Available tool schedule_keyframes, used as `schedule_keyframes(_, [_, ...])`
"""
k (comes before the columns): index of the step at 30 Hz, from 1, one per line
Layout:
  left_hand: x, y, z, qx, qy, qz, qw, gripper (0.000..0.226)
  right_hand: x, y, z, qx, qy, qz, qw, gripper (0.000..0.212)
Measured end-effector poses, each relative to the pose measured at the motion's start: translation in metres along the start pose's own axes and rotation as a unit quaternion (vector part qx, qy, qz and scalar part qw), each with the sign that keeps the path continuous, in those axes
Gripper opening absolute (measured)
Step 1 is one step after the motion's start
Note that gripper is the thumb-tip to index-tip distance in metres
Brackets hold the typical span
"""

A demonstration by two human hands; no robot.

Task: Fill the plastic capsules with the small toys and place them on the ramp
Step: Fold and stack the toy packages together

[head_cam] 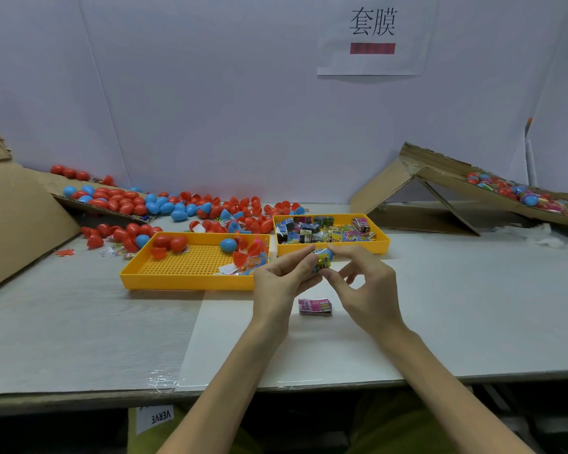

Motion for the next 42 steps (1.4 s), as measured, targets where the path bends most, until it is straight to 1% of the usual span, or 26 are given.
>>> schedule_keyframes(10, [0.001, -0.002, 0.004, -0.02, 0.016, 0.013, 1.0, 0.017, -0.001, -0.005, -0.008, 0.002, 0.011, -0.001, 1.0, 0.039])
schedule_keyframes(19, [0.002, -0.004, 0.005, -0.04, 0.011, 0.03, 0.999, 0.017, 0.001, -0.005, 0.001, -0.04, 0.035, -0.006, 0.999, 0.037])
schedule_keyframes(26, [0.004, -0.003, 0.007, -0.047, 0.017, 0.036, 0.998, 0.007, 0.001, -0.003, 0.004, -0.057, 0.043, -0.007, 0.997, 0.036])
schedule_keyframes(30, [0.004, -0.005, 0.006, -0.04, 0.018, 0.039, 0.998, 0.006, 0.0, 0.001, 0.008, -0.073, 0.053, -0.021, 0.996, 0.032])
schedule_keyframes(31, [0.004, -0.007, 0.006, -0.033, 0.017, 0.043, 0.998, 0.009, 0.0, 0.002, 0.009, -0.082, 0.058, -0.026, 0.995, 0.031])
schedule_keyframes(34, [0.002, -0.005, 0.004, -0.025, 0.01, 0.03, 0.999, 0.033, -0.001, 0.006, 0.014, -0.129, 0.081, -0.039, 0.988, 0.033])
schedule_keyframes(35, [0.001, -0.004, 0.003, -0.027, 0.004, 0.024, 0.999, 0.035, -0.001, 0.006, 0.015, -0.142, 0.085, -0.041, 0.985, 0.032])
schedule_keyframes(38, [0.0, -0.002, -0.001, -0.034, -0.014, 0.018, 0.999, 0.028, -0.001, 0.008, 0.016, -0.136, 0.092, -0.049, 0.985, 0.026])
schedule_keyframes(42, [0.001, -0.009, -0.004, -0.043, -0.031, 0.036, 0.998, 0.018, 0.0, 0.01, 0.022, -0.135, 0.117, -0.066, 0.982, 0.018])
Point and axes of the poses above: each hand's wrist, its own x-axis away from the middle knuckle, its own y-axis out of the palm, z = x × y, the point moved 8 cm from there along -x, towards the middle knuckle, and after that the axes turned 14 degrees about -z, right-handed, at the moved point
